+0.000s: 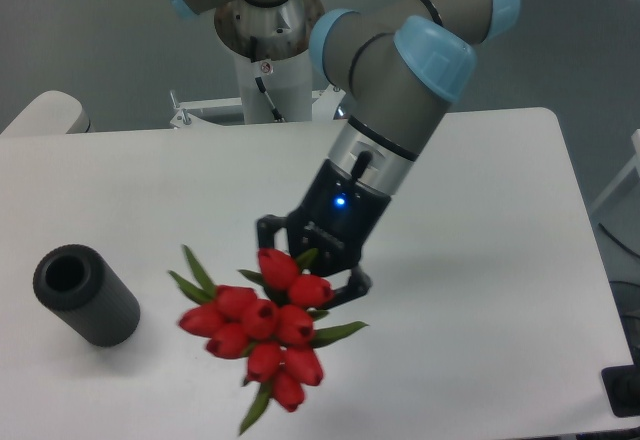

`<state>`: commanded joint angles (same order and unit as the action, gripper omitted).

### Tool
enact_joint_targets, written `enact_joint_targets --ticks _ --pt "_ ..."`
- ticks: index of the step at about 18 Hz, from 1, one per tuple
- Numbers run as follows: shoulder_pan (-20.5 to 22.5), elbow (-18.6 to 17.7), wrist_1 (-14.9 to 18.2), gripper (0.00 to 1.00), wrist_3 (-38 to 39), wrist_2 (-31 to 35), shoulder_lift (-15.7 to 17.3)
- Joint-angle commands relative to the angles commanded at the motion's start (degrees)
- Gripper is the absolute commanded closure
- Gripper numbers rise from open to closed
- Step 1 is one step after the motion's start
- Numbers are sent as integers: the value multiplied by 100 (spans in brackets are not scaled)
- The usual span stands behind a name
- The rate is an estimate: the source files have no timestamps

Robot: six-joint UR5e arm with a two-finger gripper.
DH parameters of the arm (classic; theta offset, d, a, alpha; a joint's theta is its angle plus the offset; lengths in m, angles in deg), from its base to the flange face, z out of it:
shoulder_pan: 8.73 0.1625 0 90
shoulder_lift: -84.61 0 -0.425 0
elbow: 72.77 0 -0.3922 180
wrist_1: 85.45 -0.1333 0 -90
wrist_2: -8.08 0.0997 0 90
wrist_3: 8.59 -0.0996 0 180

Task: Pick up the flowers from the vase
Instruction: 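Carry the tulips away from the vase and hold them above the table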

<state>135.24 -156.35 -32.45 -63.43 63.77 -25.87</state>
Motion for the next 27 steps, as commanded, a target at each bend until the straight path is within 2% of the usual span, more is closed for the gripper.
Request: enact_joint_targets --ticks 1,3,6,10,16,22,27 --pt "-9 9 105 96 -26 360 0" --pt "-26 70 560 96 -192 1002 0" --pt "-35 158 1132 96 -615 1268 0" --pt "-79 290 1309 97 -668 1813 -158" --pt "-123 439 1775 98 -1054 2673 -430" --pt "-272 975 2188 100 -1081 3175 -738" --pt "-281 1054 2162 100 -1660 3299 -949"
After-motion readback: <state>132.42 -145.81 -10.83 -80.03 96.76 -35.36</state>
